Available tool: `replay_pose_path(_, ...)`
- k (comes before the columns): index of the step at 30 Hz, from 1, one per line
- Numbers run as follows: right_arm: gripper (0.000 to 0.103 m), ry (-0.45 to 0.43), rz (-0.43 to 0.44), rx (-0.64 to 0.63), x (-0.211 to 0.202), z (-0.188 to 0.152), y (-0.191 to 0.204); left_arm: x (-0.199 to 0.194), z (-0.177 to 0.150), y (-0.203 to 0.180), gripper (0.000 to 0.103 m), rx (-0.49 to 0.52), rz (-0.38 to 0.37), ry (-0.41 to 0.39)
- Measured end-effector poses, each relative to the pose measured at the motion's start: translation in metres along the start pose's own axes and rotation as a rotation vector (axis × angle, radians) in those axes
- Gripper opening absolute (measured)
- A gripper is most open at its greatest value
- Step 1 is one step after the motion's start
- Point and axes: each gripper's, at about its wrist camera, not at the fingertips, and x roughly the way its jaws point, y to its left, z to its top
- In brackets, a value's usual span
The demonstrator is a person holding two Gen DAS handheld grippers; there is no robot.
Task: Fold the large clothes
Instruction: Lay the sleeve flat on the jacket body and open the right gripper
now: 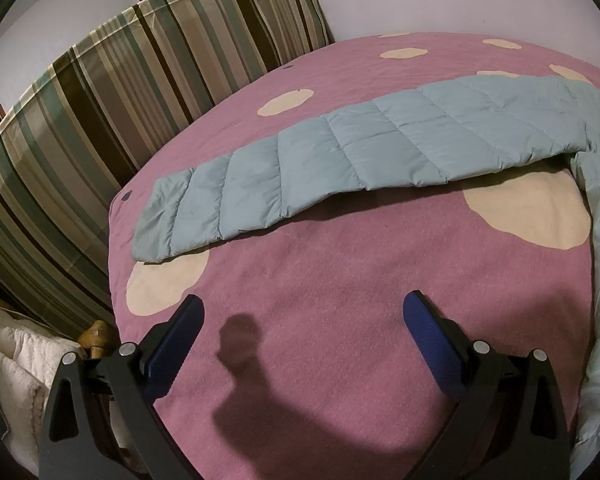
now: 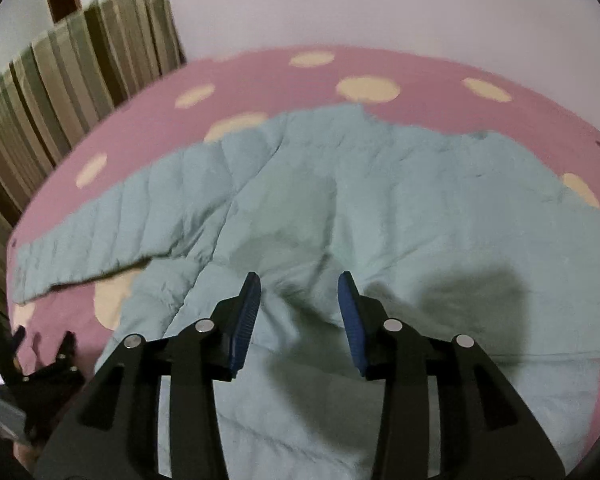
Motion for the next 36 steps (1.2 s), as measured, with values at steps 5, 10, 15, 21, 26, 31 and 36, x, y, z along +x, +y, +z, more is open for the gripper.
replay_pose_path(5,0.025,-0.027,-0.144,0.142,-0.027,0.004,-0.084,0.000,0.000,0.000,0.099,0.004,0.005,-0.002)
replay_pose_path(10,0.023,0.093,-0.288,0.330,-0.008,-0.018,-0.168,-0.001,0.000,-0.002,0.099,0.014,0.019,-0.007)
replay_pose_path(15,0.022,0.136,-0.297,0.291,0.019,-0.033,-0.172,-0.002,0.000,-0.004,0.099,0.023,0.029,-0.012)
replay_pose_path(21,0.023,0.029,-0.283,0.330,-0.012,-0.004,-0.178,-0.003,0.000,-0.005,0.099,0.031,0.039,-0.017)
replay_pose_path(26,0.023,0.030,-0.356,0.369,0.012,0.022,-0.224,-0.003,-0.001,-0.006,0.099,0.037,0.047,-0.021)
replay_pose_path(31,0.023,0.113,-0.381,0.382,0.054,0.014,-0.248,-0.004,0.000,-0.008,0.099,0.048,0.058,-0.023)
replay_pose_path(36,0.024,0.079,-0.403,0.363,0.055,0.012,-0.244,-0.005,0.000,-0.008,0.099,0.053,0.066,-0.027)
